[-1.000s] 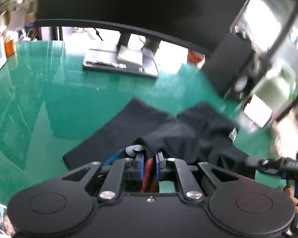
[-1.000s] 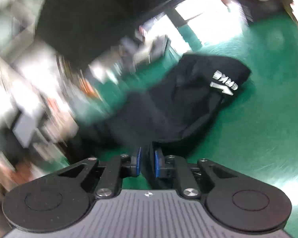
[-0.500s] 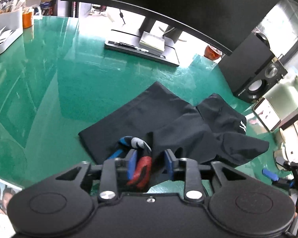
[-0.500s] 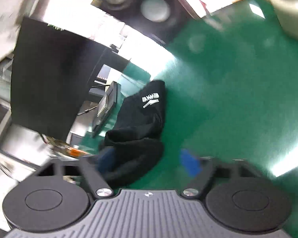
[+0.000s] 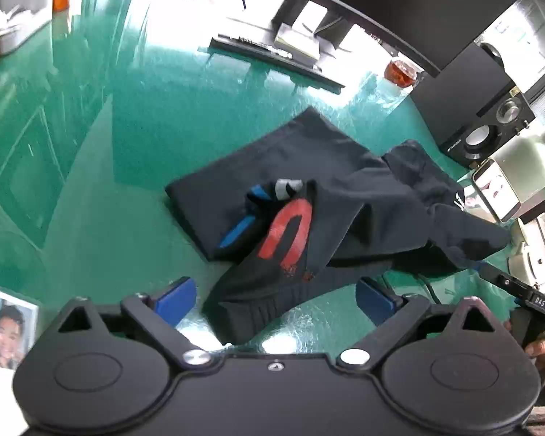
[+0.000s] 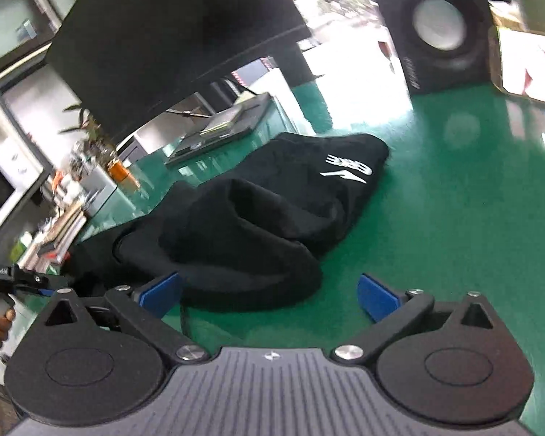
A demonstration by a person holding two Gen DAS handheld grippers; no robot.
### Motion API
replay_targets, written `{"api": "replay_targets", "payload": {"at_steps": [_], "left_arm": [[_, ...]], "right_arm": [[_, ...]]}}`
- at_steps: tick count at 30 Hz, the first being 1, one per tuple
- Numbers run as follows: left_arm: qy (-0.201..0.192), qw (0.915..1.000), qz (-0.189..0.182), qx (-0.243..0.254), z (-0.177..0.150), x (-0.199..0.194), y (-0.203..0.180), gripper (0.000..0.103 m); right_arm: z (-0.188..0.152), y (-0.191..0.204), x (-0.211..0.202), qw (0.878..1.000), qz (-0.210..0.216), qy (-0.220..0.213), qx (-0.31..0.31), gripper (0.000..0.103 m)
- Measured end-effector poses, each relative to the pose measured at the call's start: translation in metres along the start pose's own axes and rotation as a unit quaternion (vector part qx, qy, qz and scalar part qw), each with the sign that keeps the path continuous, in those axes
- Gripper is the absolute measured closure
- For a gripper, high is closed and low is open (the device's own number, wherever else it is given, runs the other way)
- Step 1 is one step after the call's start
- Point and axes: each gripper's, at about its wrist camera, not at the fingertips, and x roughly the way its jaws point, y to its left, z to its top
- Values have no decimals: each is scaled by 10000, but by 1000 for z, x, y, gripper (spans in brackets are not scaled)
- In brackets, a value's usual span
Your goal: Fold clothes
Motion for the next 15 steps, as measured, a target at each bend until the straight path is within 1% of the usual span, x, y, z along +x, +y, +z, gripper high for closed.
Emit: {"api": "replay_targets", "payload": {"at_steps": [4,6,7,8,9,10,11,13,14,15], "left_arm": [[-101,9997,-190,110,7,18,-14,2],[-116,9994,-281,186,13,25,-23,3],[-120,9992,-319,220,15,28,-26,14],[-96,9991,-345,242,15,29,-28,31],[-48,9989,-377,263,17,31,-30,72],[1,9988,-410,284,18,33,-32,97],[17,9985,-480,265,19,33,-32,97],[-10,9975,-690,153,21,28,-31,97],[-28,9957,-921,-25,23,23,-28,97],[-49,9914,-1271,-319,26,15,-22,97]], "right_arm": [[8,13,25,9987,225,169,-426,0],[10,21,32,9973,291,258,-629,1],[10,23,33,9970,300,277,-661,7],[11,23,33,9972,337,296,-601,24],[13,20,32,9974,458,408,-369,37],[15,15,32,9965,613,567,-63,66],[16,10,33,9947,718,716,193,84],[14,-2,28,9880,994,832,840,86],[12,-9,25,9825,1144,869,1184,87],[10,-19,19,9721,1389,766,1727,87]]}}
